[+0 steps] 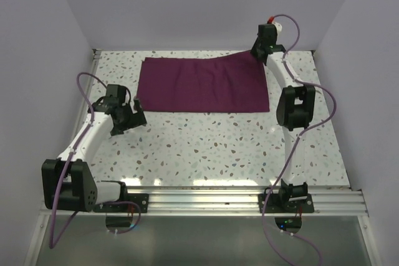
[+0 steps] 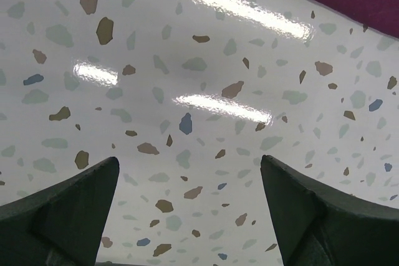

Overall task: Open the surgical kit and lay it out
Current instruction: Open the surgical kit at the center of the board.

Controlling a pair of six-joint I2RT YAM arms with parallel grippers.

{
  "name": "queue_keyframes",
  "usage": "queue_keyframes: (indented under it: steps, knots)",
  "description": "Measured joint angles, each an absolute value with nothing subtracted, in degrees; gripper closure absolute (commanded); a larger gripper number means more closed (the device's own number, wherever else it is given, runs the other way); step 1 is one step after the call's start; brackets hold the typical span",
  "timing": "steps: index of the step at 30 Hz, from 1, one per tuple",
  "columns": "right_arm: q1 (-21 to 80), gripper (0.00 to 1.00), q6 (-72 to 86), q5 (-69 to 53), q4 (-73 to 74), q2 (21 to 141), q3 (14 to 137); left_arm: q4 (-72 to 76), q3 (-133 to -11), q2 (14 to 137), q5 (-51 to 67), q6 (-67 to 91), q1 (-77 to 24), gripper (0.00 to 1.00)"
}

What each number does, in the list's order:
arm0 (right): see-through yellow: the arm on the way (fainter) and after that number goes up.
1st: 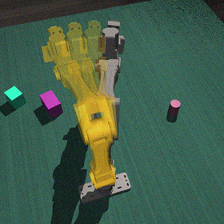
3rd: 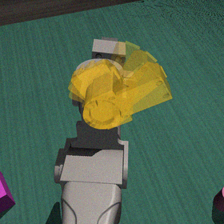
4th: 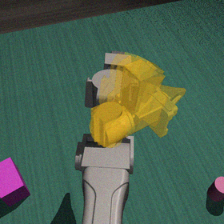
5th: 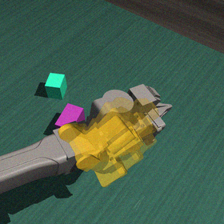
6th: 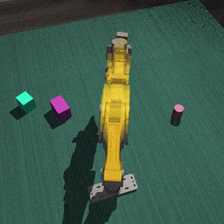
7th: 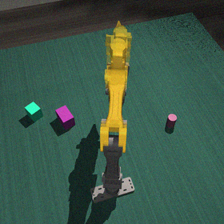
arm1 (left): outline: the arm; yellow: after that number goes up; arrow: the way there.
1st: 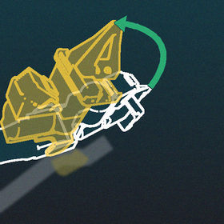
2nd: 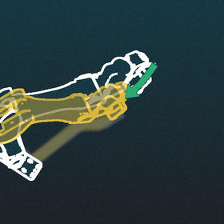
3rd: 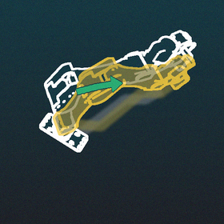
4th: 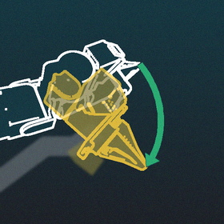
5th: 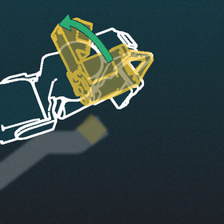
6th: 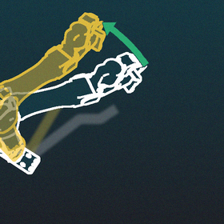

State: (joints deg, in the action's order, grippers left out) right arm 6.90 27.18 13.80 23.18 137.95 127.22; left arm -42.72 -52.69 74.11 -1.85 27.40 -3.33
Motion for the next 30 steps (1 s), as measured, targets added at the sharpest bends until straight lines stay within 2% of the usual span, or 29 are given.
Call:
queue_keyframes:
  steps: [10,23,24,25,27,30]
  knots:
    - [10.44,1.0,26.46,12.25,28.42,127.28,117.71,-42.19,-52.73,70.91,-1.89,26.33,-3.33,0.03]
    - [19.14,1.0,24.34,7.7,31.46,111.92,92.6,-46.41,-52.71,59.96,-1.65,29.43,-3.33,0.0]
    - [19.75,0.91,24.34,7.25,31.09,109.84,90.24,-46.94,-52.69,58.81,-1.67,29.61,-3.33,0.0]
    - [20.14,0.68,24.4,6.31,31.24,108.03,88.31,-47.59,-52.66,57.58,-1.69,29.78,-3.33,0.0]
    - [20.45,0.31,24.45,5.1,32.99,105.93,86.72,-48.69,-52.62,55.11,-1.83,30.02,-3.33,0.0]
    - [20.29,0.26,23.29,5.04,36.32,105.93,87.05,-49.58,-51.79,52.4,-2.26,29.98,-3.33,0.0]
